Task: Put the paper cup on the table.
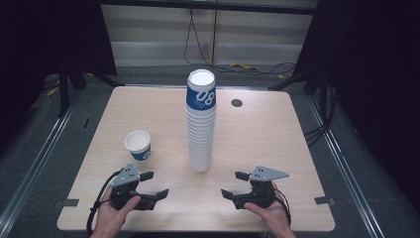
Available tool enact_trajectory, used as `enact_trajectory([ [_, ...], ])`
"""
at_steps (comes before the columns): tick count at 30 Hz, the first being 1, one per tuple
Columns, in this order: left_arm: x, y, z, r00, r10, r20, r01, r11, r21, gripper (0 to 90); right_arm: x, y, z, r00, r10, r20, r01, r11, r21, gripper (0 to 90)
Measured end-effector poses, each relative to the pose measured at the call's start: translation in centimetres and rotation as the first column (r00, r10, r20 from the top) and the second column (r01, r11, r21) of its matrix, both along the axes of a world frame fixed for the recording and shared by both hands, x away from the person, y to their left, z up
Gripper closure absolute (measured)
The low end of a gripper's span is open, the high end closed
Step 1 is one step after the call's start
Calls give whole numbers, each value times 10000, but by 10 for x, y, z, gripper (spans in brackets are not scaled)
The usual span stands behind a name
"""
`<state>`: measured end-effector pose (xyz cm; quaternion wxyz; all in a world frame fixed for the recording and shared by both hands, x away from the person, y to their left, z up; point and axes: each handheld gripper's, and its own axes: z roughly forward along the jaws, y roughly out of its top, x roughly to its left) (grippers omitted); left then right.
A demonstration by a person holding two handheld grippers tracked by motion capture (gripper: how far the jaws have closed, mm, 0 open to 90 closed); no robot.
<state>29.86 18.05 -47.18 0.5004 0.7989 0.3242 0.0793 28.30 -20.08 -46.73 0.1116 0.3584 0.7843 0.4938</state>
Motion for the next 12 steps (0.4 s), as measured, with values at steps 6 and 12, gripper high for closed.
enact_trajectory([
  [6,1,-6,-18,9977,-80,-670,48,9988,-481,159,-3,-1,0,9998,-191,40,191,9998,46,172],
  [12,4,-14,-24,9974,-496,-519,491,9987,-117,163,-3,5,-9,9983,-540,-223,540,9985,-5,172],
])
